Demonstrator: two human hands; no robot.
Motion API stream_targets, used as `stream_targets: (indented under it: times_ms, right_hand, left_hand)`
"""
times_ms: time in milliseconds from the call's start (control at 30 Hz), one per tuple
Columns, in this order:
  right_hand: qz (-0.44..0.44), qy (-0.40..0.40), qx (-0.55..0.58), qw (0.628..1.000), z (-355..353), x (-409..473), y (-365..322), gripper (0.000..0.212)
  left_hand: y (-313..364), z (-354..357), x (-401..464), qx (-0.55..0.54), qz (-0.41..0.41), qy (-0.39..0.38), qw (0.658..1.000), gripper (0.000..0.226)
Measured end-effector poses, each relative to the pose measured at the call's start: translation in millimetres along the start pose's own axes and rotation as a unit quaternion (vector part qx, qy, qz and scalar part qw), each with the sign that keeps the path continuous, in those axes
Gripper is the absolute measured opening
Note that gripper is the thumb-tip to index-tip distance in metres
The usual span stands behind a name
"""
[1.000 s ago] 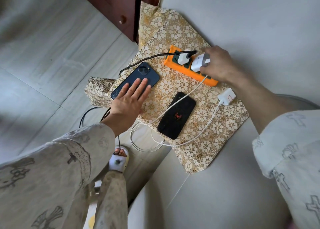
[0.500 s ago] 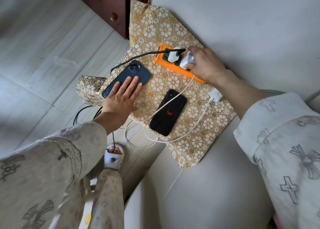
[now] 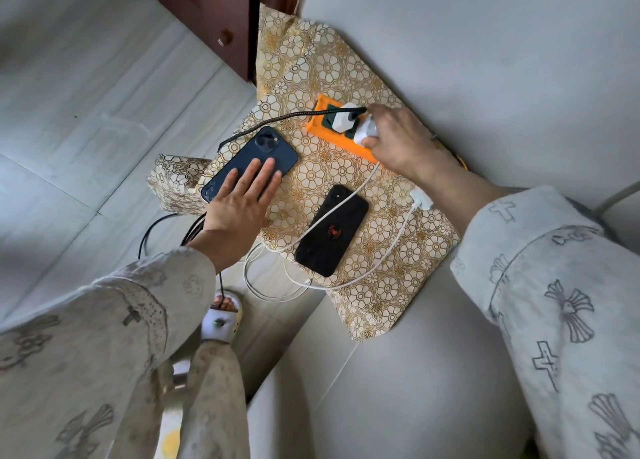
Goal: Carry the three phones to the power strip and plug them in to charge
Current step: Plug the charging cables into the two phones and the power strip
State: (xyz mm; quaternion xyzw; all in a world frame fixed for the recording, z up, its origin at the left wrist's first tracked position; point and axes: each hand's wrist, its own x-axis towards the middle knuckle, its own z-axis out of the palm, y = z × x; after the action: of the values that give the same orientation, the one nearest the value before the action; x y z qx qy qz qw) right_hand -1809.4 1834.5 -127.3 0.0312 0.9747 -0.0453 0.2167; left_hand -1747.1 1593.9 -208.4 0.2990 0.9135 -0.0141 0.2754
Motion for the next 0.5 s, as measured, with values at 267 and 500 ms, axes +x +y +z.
stream_targets:
  times_ms: [267,500]
  right_hand:
    - [0.187,0.060,0.307,0.931,15,-14,-17,0.078]
    - [0.327,0.046,0.676,0.659,85,-86,-84,0.030]
  left_hand:
    - [-7,-5,-2,-0.027,0.037,-0.006,0.999,0.073]
    - [-6,4,-46,-0.184,0.072,0.085,0.977,0.060]
